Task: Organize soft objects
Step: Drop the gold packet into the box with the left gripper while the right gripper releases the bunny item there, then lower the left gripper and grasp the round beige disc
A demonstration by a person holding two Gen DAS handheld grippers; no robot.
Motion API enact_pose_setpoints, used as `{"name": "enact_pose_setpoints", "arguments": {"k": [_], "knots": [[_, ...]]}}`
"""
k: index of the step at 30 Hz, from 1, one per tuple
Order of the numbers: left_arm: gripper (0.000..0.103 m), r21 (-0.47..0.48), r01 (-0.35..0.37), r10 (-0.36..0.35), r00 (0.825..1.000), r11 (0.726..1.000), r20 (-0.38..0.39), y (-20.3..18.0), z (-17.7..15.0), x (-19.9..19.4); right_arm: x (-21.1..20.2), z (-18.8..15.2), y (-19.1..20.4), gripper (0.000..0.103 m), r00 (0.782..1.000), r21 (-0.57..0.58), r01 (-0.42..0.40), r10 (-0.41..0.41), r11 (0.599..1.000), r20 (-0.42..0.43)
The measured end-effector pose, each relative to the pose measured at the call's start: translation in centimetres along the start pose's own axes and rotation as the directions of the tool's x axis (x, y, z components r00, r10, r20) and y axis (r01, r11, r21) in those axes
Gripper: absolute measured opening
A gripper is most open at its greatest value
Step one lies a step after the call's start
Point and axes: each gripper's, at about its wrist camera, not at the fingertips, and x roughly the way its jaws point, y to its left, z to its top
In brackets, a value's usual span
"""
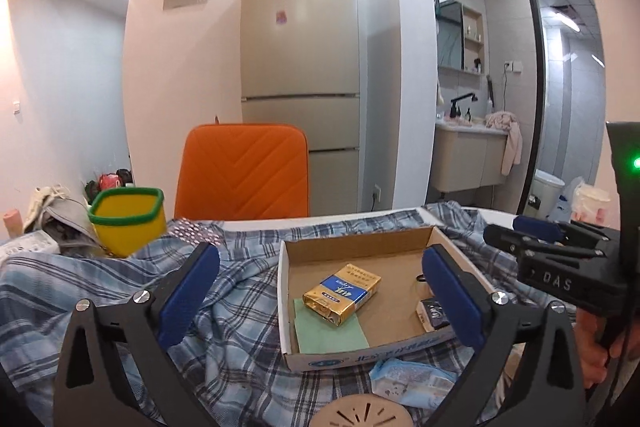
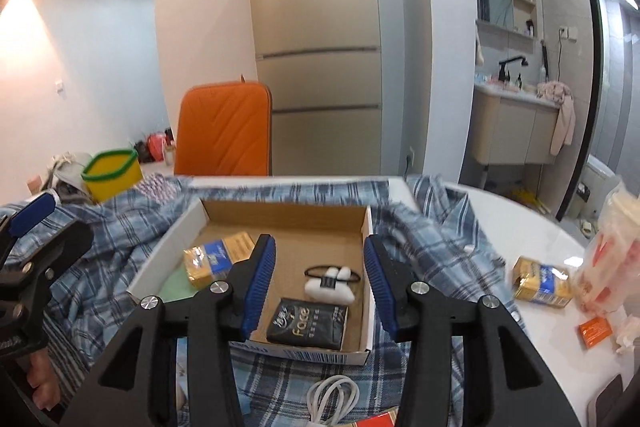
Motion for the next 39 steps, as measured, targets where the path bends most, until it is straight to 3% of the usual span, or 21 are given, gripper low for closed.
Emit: {"name": "enact_pose_setpoints", "arguments": {"k": [4, 6, 8, 12, 16, 19, 26, 31, 35, 39], "knots": [[0.102, 0.007, -0.005, 0.004, 1.0, 1.0, 0.026, 0.4, 0.1, -2.2, -2.8, 0.5, 0.0, 0.07, 0.996, 0.006, -0.011, 0.01, 1.0, 0.091], [0.103, 0.007, -0.003, 0.003, 0.999, 1.0, 0.044, 0.6, 0.0, -3.3, -3.9, 0.6, 0.2, 0.074, 0.993, 0.004, -0.007, 0.007, 1.0, 0.116], [0.103, -0.009, 0.009, -0.009, 0.999, 1.0, 0.051, 1.0, -0.1, -4.1, -5.3, 0.5, 0.6, 0.085, 0.988, -0.011, 0.027, -0.025, 1.0, 0.153], [0.103, -0.04, 0.018, -0.015, 0.997, 0.999, 0.069, 1.6, -0.6, -5.6, -7.5, -0.3, 2.1, 0.088, 0.976, -0.068, 0.056, -0.04, 0.996, 0.212], [0.103, 0.02, 0.001, -0.002, 0.997, 1.0, 0.079, 1.3, -1.2, -6.1, -7.9, -1.2, 3.0, 0.102, 0.979, -0.079, -0.001, 0.017, 0.997, 0.202], [0.103, 0.047, -0.01, 0.007, 0.997, 0.999, 0.073, 1.0, -2.1, -5.9, -7.6, -2.1, 3.9, 0.103, 0.978, -0.105, 0.006, 0.016, 0.994, 0.206], [0.103, 0.033, 0.022, -0.02, 0.999, 0.999, -0.035, 1.5, -4.4, -3.8, -4.9, -3.9, 4.4, 0.103, 0.994, -0.124, -0.012, 0.025, 0.992, 0.105], [0.103, 0.031, 0.062, -0.059, 0.992, 0.998, -0.108, 1.3, -4.8, -2.6, -4.3, -4.3, 3.7, 0.103, 0.996, -0.097, -0.025, 0.034, 0.995, 0.086], [0.103, 0.049, 0.109, -0.096, 0.972, 0.993, -0.216, 0.6, -5.3, -0.8, -4.2, -4.3, 3.3, 0.103, 0.996, -0.084, -0.028, 0.035, 0.996, 0.08], [0.098, 0.054, 0.195, -0.165, 0.926, 0.979, -0.341, -0.3, -6.2, 0.7, -4.0, -4.4, 3.3, 0.103, 0.996, -0.084, -0.041, 0.047, 0.996, 0.071]]}}
